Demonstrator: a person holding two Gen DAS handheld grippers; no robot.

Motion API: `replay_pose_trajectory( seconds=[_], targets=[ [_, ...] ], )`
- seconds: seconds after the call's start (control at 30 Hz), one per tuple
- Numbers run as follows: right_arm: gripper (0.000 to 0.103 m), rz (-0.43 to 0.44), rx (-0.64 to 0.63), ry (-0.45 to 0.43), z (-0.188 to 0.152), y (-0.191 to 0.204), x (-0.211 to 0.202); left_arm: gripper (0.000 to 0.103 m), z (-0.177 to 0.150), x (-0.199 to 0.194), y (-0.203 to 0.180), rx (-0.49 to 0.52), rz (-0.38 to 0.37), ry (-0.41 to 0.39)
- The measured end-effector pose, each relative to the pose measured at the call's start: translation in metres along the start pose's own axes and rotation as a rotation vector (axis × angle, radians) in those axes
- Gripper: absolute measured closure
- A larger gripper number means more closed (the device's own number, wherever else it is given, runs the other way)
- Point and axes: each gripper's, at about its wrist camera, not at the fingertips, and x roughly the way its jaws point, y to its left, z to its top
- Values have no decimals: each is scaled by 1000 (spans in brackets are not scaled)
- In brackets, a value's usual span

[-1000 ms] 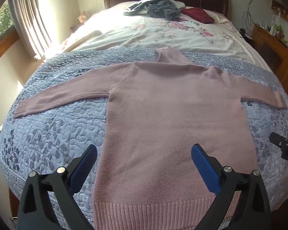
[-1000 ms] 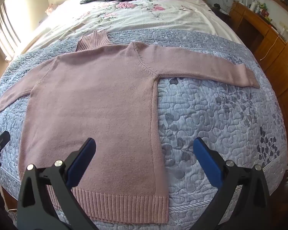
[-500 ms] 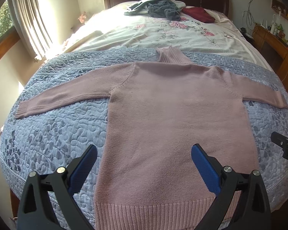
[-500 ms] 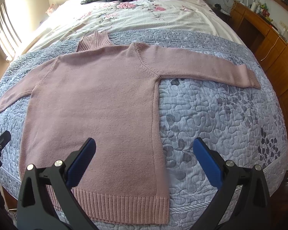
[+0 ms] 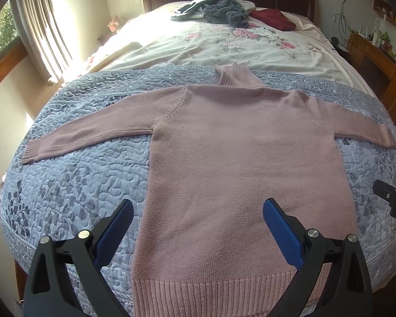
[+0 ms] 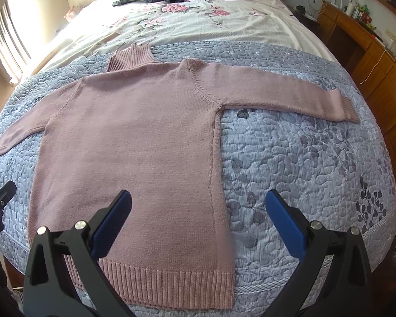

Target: Fold small clothes

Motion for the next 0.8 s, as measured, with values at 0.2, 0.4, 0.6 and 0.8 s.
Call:
replay_pose_trajectory(
  seconds=[0.2, 0.4, 0.6, 0.8],
  targets=[
    [3, -1, 0, 1, 0, 1, 1, 4, 0, 0, 0, 0, 2, 3],
    [3, 1, -1, -4, 0, 2, -1, 4, 0, -1, 1, -5, 6, 5],
    [3, 1, 0, -4, 0, 2, -2, 4, 1, -1, 1, -3, 8, 4],
    [3, 1, 0, -3, 1, 1, -3, 4, 1, -1, 1, -1, 9, 5]
  ],
)
